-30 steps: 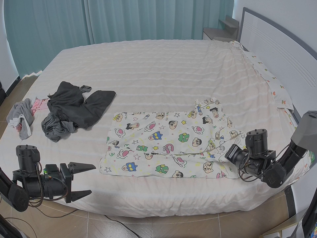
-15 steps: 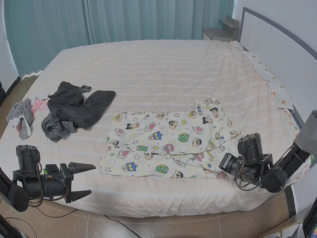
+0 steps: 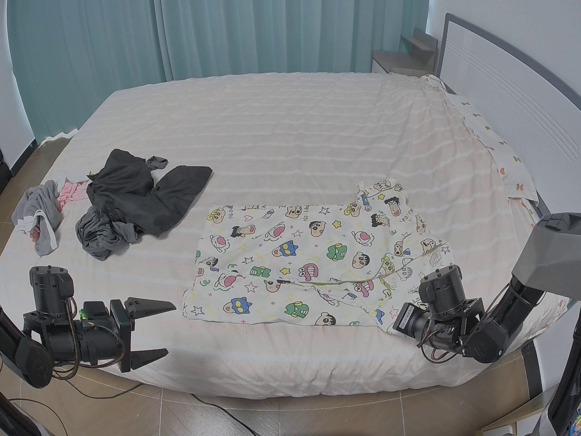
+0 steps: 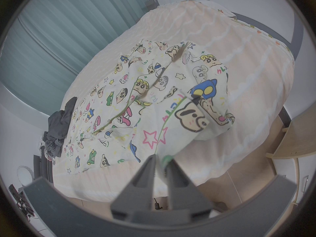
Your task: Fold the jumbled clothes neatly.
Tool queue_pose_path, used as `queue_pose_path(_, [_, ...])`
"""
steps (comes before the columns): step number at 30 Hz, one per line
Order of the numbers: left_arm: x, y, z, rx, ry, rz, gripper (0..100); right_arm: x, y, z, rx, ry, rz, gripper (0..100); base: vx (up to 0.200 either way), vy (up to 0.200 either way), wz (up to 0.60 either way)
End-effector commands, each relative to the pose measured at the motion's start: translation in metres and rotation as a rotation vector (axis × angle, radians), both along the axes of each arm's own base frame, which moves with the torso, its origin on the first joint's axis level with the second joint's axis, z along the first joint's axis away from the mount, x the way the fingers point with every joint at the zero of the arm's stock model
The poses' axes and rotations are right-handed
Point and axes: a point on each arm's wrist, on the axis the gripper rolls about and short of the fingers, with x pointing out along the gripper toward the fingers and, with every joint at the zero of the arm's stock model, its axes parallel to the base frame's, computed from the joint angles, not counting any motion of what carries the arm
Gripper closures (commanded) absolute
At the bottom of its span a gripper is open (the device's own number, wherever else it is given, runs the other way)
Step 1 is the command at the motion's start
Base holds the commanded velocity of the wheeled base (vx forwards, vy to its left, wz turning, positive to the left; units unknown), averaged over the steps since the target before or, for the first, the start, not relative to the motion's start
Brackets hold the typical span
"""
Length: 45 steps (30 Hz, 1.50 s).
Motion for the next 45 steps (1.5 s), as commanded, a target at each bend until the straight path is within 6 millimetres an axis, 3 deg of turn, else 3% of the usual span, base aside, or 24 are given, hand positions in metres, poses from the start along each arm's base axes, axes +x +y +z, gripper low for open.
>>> queue_pose_path(1, [0.0, 0.0, -0.001, 0.0, 0.004, 0.0, 0, -0.002, 0.0, -0.005, -0.003, 0.022, 0.009, 0, 0.0, 0.0, 0.0])
queue_pose_path(8, [0.0, 0.0, -0.001, 0.0, 0.006, 0.0, 0, -0.016, -0.01, 0.013, 0.094, -0.048, 0.033, 0, 0.0, 0.0, 0.0])
queue_pose_path(11, [0.0, 0.0, -0.001, 0.0, 0.006, 0.0, 0, -0.014, -0.027, 0.011, 0.128, -0.093, -0.03, 0, 0.0, 0.0, 0.0])
queue_pose_path(16, [-0.001, 0.0, -0.002, 0.0, 0.009, 0.0, 0, -0.02, -0.039, -0.002, 0.201, -0.12, -0.113, 0, 0.0, 0.0, 0.0])
queue_pose_path(21, [-0.001, 0.0, -0.002, 0.0, 0.009, 0.0, 0, -0.015, -0.051, -0.029, 0.211, -0.154, -0.154, 0, 0.0, 0.0, 0.0])
queue_pose_path(27, [-0.001, 0.0, -0.002, 0.0, 0.009, 0.0, 0, -0.015, -0.053, -0.037, 0.213, -0.163, -0.159, 0, 0.0, 0.0, 0.0])
queue_pose_path(41, [0.0, 0.0, -0.003, 0.0, 0.013, 0.0, 0, -0.008, -0.051, -0.021, 0.253, -0.271, -0.155, 0, 0.0, 0.0, 0.0])
queue_pose_path(45, [0.0, 0.0, -0.002, 0.0, 0.012, 0.0, 0, -0.015, -0.048, -0.014, 0.269, -0.27, -0.134, 0, 0.0, 0.0, 0.0])
